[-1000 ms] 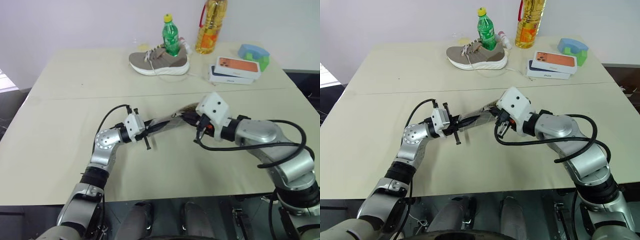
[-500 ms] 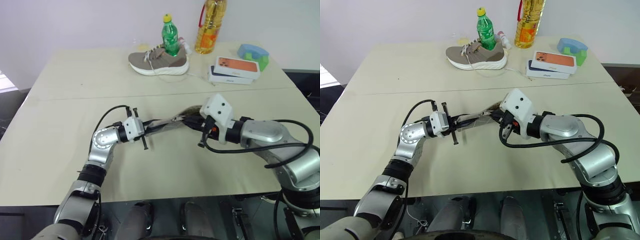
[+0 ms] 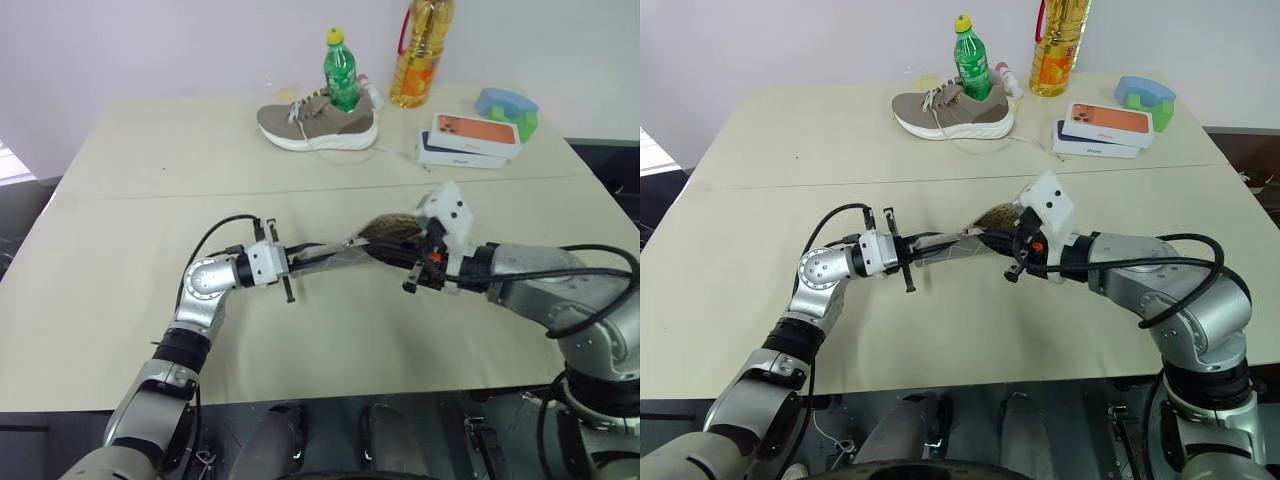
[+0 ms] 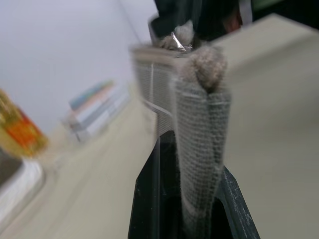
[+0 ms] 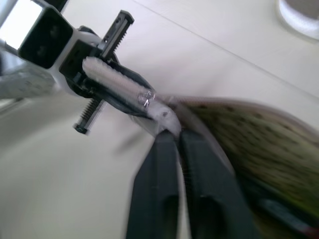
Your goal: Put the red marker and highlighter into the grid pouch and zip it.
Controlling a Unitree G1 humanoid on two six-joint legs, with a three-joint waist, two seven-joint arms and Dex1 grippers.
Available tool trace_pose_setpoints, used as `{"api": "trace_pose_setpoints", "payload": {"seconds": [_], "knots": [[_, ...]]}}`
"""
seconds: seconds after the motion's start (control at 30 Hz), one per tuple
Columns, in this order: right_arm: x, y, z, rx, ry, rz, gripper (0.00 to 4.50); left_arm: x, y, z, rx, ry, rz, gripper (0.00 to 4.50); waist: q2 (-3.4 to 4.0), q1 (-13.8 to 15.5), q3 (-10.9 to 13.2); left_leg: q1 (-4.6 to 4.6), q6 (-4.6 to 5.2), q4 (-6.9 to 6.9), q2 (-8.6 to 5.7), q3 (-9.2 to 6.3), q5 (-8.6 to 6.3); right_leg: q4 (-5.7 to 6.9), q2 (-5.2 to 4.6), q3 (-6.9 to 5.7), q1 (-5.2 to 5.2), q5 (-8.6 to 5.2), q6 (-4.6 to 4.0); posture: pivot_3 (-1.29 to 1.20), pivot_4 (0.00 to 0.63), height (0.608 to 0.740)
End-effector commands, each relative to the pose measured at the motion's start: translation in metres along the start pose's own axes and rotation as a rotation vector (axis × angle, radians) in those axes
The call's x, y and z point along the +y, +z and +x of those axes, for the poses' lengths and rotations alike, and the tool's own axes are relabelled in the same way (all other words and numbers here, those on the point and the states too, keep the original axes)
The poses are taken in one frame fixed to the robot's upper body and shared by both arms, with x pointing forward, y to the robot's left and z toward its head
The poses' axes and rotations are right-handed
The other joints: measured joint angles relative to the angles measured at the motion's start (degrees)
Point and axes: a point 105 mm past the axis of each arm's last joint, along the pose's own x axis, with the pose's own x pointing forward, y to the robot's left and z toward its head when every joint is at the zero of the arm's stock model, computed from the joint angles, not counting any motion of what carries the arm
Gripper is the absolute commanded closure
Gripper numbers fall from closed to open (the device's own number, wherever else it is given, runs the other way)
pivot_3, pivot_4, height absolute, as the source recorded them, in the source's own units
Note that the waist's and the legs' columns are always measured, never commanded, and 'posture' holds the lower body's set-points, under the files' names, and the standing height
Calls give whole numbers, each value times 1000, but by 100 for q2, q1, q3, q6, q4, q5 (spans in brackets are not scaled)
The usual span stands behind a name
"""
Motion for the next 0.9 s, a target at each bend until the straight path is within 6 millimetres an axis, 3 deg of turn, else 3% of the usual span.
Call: {"api": "trace_pose_setpoints", "payload": {"seconds": [0.03, 0.3, 0.43, 0.57, 0.9], "knots": [[5, 10, -3, -46, -1, -61, 2180, 4, 3, -2, 4, -3, 55, 4500, 0, 15, 0, 0, 0, 0, 1, -1, 0, 0, 0, -1, 1, 0, 0, 0, 150, 740], [-13, 0, -17, 1, -31, 23, 2180, 2, 6, 0, -15, -16, 84, 4500, -1, 25, 0, 0, 4, 3, -1, -1, -2, 0, -2, 0, 4, 0, 0, 0, 150, 740], [-17, -11, -17, 92, -53, -149, 2180, 2, 7, 2, -21, -17, 91, 4500, 0, 22, 0, 0, 8, 2, -2, 0, -4, 0, -3, 0, 3, 0, 0, 0, 150, 740], [-22, -25, -13, 203, -59, -472, 2180, 0, 7, 2, -25, -25, 83, 4500, -1, 17, 0, 0, 9, 1, -1, 4, -5, 0, -1, -2, 1, 0, 1, 0, 150, 740], [-9, -16, 12, 147, 30, -760, 2180, -4, 9, 4, -38, -38, 69, 4500, -2, 18, 1, 0, -2, 5, 0, 4, 1, 0, 0, -1, 2, 0, 1, 0, 150, 740]]}}
